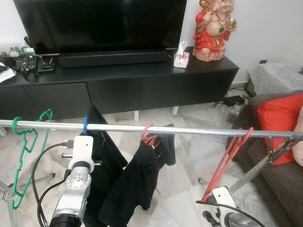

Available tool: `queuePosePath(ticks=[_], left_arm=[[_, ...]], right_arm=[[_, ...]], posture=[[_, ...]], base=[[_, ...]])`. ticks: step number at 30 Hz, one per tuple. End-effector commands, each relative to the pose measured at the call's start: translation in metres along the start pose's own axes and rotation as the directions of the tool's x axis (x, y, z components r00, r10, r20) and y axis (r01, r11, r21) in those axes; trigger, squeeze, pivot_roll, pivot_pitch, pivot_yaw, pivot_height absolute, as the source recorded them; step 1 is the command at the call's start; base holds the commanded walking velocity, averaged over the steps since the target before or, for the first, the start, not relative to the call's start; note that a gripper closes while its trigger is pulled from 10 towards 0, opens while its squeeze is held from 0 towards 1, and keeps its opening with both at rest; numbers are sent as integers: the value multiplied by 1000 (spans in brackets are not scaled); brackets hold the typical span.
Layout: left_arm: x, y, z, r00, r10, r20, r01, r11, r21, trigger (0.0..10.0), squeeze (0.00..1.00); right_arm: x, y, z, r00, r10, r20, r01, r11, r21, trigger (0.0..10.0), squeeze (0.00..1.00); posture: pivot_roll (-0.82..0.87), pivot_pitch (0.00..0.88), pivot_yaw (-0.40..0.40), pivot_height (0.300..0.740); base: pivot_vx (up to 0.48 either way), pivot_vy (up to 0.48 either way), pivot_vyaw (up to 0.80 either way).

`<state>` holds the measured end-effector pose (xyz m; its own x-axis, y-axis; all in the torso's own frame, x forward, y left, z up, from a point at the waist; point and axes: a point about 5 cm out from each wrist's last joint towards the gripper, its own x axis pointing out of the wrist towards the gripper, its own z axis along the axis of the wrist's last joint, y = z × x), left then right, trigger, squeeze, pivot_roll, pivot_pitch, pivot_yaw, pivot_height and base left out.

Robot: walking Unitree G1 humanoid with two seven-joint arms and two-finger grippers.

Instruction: Hang hanger

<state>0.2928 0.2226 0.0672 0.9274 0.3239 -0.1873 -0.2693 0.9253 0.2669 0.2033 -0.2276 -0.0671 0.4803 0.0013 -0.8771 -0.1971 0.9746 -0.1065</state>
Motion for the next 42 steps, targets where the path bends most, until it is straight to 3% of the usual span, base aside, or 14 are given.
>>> queuePosePath(ticks=[1,11,17,25,27,32,35,42], left_arm=[[1,13,-6,997,62,-45,-62,998,7,10000,0],[-1,23,-18,990,101,-103,-101,995,-2,10000,0],[-3,16,-17,995,23,-93,-24,1000,-1,10000,0],[-21,23,-39,987,-39,-156,51,996,73,10000,0],[-31,32,-45,984,-32,-174,47,995,83,10000,0],[-32,33,-46,984,-35,-177,51,995,84,10000,0],[-43,41,-47,983,-17,-184,33,996,85,10000,0],[-50,36,-35,983,-43,-177,56,996,75,10000,0]], right_arm=[[-1,-4,2,1000,-7,4,7,1000,-7,10000,0],[-1,-4,4,1000,-5,6,5,1000,-9,10000,0],[-1,-4,4,1000,-5,7,5,1000,-9,10000,0],[-1,-4,4,1000,-4,7,4,1000,-9,10000,0],[-1,-4,4,1000,-4,5,4,1000,-11,10000,0],[-1,-4,4,1000,-4,5,4,1000,-12,10000,0],[-1,-4,4,1000,-1,6,1,1000,-19,10000,0],[-1,-3,4,1000,0,9,0,1000,-17,10000,0]], posture=[[-56,0,-90,732],[-54,0,-96,732],[-57,0,-94,732],[-51,0,-91,732],[-48,0,-92,732],[-48,0,-92,732],[-33,0,-98,732],[-30,0,-88,732]], base=[[0,0,0],[0,0,0],[0,0,0],[0,0,0],[0,0,0],[0,0,0],[0,0,0],[0,0,0]])
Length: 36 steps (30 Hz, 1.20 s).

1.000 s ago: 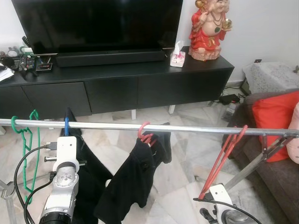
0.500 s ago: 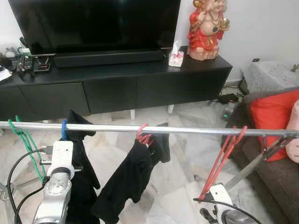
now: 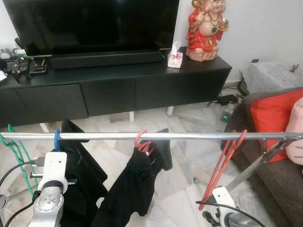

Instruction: Hang hanger

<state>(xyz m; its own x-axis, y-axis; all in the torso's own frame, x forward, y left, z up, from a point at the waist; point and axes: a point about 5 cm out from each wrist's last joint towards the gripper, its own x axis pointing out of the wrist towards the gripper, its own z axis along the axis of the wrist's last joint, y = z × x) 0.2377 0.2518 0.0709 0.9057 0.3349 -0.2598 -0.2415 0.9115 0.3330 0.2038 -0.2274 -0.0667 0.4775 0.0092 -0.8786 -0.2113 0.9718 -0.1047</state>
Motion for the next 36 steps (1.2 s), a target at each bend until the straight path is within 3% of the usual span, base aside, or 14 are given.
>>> queuePosePath(ticks=[1,13,21,29,30,33,35,36], left_arm=[[-8,-11,-16,994,-61,-95,62,998,3,10000,0],[-25,-21,-3,970,-205,-132,202,979,-37,10000,0],[-34,-22,0,954,-238,-182,233,971,-47,10000,0],[-36,-21,1,950,-244,-198,238,970,-49,10000,0],[-41,-17,-2,943,-208,-261,200,978,-58,10000,0],[-42,-15,-2,943,-179,-281,169,984,-59,10000,0],[-40,-14,0,952,-168,-257,157,986,-62,10000,0],[-37,-15,6,968,-162,-191,152,986,-63,10000,0]], right_arm=[[0,-3,4,1000,-8,10,9,1000,-6,10000,0],[0,-1,4,1000,-8,8,8,1000,-2,10000,0],[0,-1,4,1000,-6,8,6,1000,-6,10000,0],[0,-1,4,1000,-6,8,6,1000,-6,10000,0],[0,-2,4,1000,-6,7,6,1000,-9,10000,0],[0,-2,4,1000,-6,7,6,1000,-9,10000,0],[0,-2,4,1000,-6,7,6,1000,-9,10000,0],[0,-2,4,1000,-6,7,7,1000,-9,10000,0]], posture=[[-30,0,-85,732],[-27,0,-75,732],[-22,0,-75,732],[-22,0,-75,732],[-17,0,-77,732],[-18,0,-77,732],[-18,0,-77,732],[-18,0,-77,732]], base=[[0,0,0],[0,0,0],[0,0,0],[0,0,0],[0,0,0],[0,0,0],[0,0,0],[0,0,0]])
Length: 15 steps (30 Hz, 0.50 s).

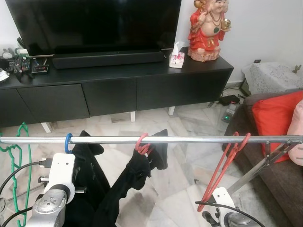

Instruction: Hang hanger

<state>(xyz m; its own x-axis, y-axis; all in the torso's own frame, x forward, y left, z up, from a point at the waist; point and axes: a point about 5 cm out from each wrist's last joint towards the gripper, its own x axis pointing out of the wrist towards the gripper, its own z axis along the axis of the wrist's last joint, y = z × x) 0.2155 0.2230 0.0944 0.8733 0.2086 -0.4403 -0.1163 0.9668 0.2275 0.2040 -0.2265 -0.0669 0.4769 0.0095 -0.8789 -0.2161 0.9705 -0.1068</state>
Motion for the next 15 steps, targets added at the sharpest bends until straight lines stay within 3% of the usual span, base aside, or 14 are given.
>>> queuePosePath(ticks=[1,5,15], left_arm=[[2,-2,-13,1000,9,-22,-8,1000,5,10000,0],[5,-5,-7,998,17,61,-17,1000,-7,10000,0],[6,-5,-21,998,40,55,-39,999,-30,10000,0]], right_arm=[[0,-3,4,1000,-7,8,7,1000,-3,10000,0],[0,-3,4,1000,-6,8,6,1000,-4,10000,0],[-1,-3,4,1000,-7,8,7,1000,-5,10000,0]], posture=[[-18,0,-77,732],[-20,0,-75,732],[-25,0,-76,732]], base=[[0,0,0],[0,0,0],[0,0,0]])
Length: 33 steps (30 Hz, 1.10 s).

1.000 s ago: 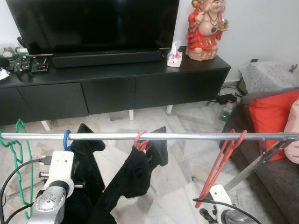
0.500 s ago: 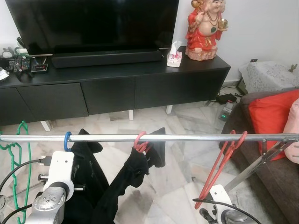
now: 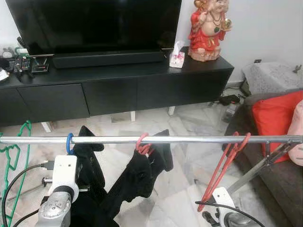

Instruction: Hang hanger

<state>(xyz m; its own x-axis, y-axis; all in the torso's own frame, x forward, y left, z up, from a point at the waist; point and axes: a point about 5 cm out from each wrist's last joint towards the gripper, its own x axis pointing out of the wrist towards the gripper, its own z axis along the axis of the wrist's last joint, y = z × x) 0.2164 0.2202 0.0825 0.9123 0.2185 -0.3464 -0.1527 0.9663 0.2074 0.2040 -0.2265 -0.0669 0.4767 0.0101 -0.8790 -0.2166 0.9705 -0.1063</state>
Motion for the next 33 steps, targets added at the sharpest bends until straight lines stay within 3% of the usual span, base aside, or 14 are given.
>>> queuePosePath(ticks=[1,4,5,6,7,8,9,18,24,33], left_arm=[[-1,3,-12,999,25,-34,-25,1000,-1,10000,0],[-1,4,-14,999,32,-24,-32,999,-13,10000,0],[-1,4,-14,999,33,-17,-34,999,-20,10000,569],[-1,4,-14,999,35,-11,-35,999,-25,10000,569],[-1,4,-13,999,34,1,-34,999,-32,10000,867],[-1,4,-13,999,34,1,-34,999,-32,10000,867],[-1,4,-12,1000,27,10,-27,999,-44,10000,1000],[-1,5,-10,999,32,26,-30,998,-49,10000,1000],[-2,7,-1,998,19,68,-12,995,-101,10000,1000],[-9,5,-1,990,-90,108,105,985,-135,10000,1000]], right_arm=[[-1,-3,4,1000,-8,8,8,1000,-6,10000,0],[-1,-4,4,1000,-8,8,8,1000,-7,10000,0],[-1,-4,4,1000,-8,8,8,1000,-8,10000,0],[-1,-4,4,1000,-8,8,8,1000,-8,10000,0],[-1,-4,4,1000,-8,8,8,1000,-8,10000,0],[-1,-4,4,1000,-8,8,8,1000,-8,10000,0],[-1,-4,4,1000,-8,9,8,1000,-7,10000,0],[-1,-4,4,1000,-8,11,8,1000,-5,10000,0],[-1,-3,3,1000,-6,10,6,1000,-5,10000,0],[-1,-3,3,1000,-5,9,5,1000,-10,10000,0]], posture=[[-24,0,-78,732],[-23,0,-80,732],[-23,0,-80,732],[-23,0,-80,732],[-23,0,-80,732],[-23,0,-80,732],[-23,0,-80,732],[-22,0,-80,732],[-22,0,-77,732],[-19,0,-71,732]], base=[[0,0,0],[0,0,0],[0,0,0],[0,0,0],[0,0,0],[0,0,0],[0,0,0],[0,0,0],[0,0,0],[0,0,0]])
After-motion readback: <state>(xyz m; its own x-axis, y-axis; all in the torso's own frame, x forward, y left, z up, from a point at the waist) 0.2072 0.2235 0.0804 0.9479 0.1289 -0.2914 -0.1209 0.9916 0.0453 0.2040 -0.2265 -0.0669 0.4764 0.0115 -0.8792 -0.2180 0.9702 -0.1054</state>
